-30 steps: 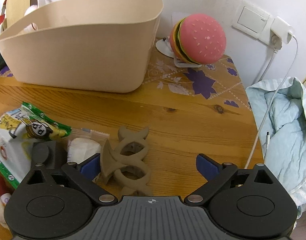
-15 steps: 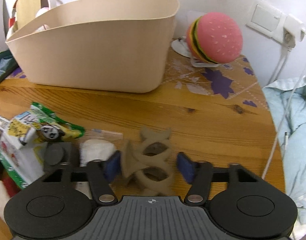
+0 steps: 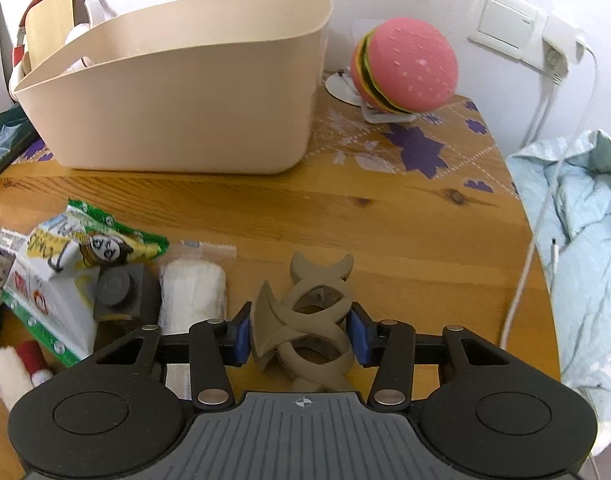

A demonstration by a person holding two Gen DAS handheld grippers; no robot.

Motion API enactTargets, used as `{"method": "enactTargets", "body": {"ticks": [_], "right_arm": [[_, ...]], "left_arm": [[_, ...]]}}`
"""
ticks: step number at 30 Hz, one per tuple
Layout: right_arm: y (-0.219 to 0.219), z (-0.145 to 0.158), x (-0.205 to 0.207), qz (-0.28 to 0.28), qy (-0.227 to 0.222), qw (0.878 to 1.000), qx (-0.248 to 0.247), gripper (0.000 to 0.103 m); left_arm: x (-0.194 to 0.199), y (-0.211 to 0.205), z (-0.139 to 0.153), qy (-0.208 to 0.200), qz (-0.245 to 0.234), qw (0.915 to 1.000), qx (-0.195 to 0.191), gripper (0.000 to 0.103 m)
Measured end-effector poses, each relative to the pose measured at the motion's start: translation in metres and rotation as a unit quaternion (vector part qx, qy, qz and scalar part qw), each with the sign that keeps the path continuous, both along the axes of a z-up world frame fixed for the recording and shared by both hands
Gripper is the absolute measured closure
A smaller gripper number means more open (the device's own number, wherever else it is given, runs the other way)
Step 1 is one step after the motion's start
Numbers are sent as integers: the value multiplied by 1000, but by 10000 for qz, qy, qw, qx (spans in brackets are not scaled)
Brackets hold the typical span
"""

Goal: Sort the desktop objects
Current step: 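Grasp the brown hair claw clip with the left gripper while the right grasps the grey plastic clip, then carry both clips over the beige basket and open both grippers to drop them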

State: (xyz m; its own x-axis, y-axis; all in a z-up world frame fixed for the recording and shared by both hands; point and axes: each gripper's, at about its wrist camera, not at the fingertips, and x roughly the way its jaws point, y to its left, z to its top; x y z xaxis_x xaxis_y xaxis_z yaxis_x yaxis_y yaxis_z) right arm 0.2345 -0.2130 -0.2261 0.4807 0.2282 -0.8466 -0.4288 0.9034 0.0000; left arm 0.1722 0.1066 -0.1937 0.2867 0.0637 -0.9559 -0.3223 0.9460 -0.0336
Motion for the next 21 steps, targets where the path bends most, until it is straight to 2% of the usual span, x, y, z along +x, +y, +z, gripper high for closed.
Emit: {"method": "enactTargets", "body": {"ticks": [7,14,21], "right_arm": [[-12,11,-17,-215,-49,9997,145,58],[-12,45,-32,-110,-316,9987,391,58],[-7,84,-41,35,-661,9959,624,58]], "left_arm": [[-7,-1,8,-122,-93,9999,46,73],[-11,-2,37,-598,-279,9976,218,73],[-8,2,66,-1022,-302,9941,219,73]]}}
